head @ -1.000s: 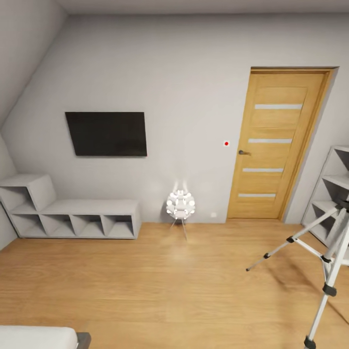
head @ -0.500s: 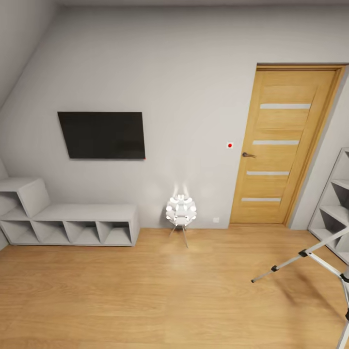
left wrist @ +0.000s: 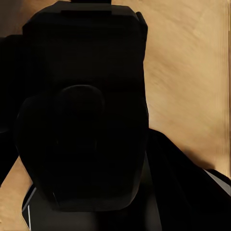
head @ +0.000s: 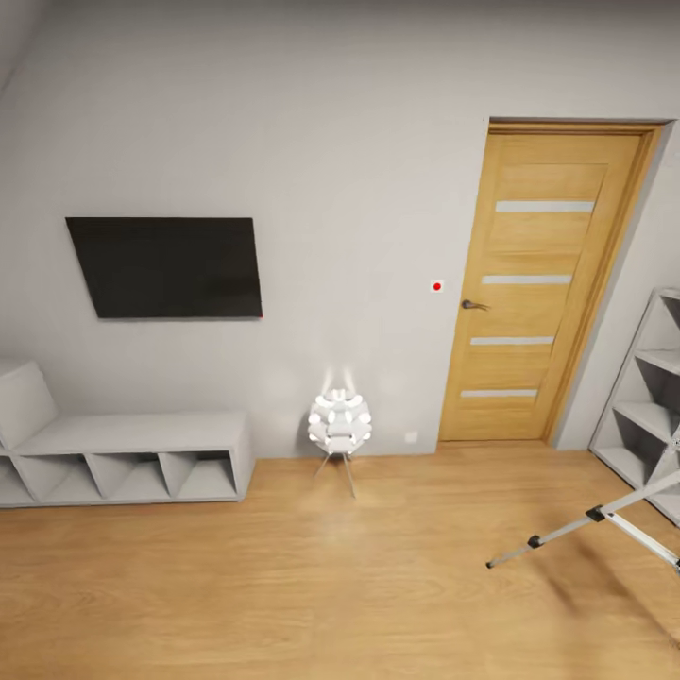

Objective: Attach the digital camera to the camera tripod in the bedroom.

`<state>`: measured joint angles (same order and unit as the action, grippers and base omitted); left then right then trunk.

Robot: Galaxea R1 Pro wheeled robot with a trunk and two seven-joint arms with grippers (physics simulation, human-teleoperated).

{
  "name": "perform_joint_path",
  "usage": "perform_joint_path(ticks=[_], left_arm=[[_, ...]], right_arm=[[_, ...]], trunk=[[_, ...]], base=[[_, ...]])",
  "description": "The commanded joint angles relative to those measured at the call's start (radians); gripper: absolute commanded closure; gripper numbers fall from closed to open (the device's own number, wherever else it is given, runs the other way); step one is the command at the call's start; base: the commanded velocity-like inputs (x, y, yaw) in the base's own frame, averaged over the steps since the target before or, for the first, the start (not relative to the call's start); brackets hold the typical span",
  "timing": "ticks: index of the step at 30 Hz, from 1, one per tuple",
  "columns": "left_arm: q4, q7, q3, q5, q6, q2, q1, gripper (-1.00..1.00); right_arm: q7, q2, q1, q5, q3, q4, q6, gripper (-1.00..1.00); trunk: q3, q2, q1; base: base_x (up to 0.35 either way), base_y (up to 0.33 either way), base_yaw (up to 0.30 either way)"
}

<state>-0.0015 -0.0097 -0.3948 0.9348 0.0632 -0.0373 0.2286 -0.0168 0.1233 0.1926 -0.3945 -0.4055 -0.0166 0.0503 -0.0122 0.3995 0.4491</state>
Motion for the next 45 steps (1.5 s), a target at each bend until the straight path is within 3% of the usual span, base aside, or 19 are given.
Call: perform_joint_path(ticks=[1, 34, 45], left_arm=[[0.000, 0.000, -0.009, 0.007, 0.002, 0.000, 0.000, 1.00], [0.000, 0.001, -0.009, 0.010, 0.006, 0.000, 0.000, 1.00], [0.000, 0.001, -0.009, 0.013, 0.012, 0.000, 0.000, 1.00]], right_arm=[[-0.002, 0.001, 0.001, -0.007, -0.009, -0.002, 0.004, -1.00], [-0.002, -0.002, 0.001, -0.007, -0.010, -0.002, 0.005, -1.00], [-0.002, -0.001, 0.001, -0.006, -0.010, -0.002, 0.003, -1.00]], trunk=[[0.000, 0.000, 0.001], [0.000, 0.000, 0.001], [0.000, 0.000, 0.001]], base=[[0.327, 0.000, -0.243], [0.326, 0.029, -0.285], [0.071, 0.016, -0.299]])
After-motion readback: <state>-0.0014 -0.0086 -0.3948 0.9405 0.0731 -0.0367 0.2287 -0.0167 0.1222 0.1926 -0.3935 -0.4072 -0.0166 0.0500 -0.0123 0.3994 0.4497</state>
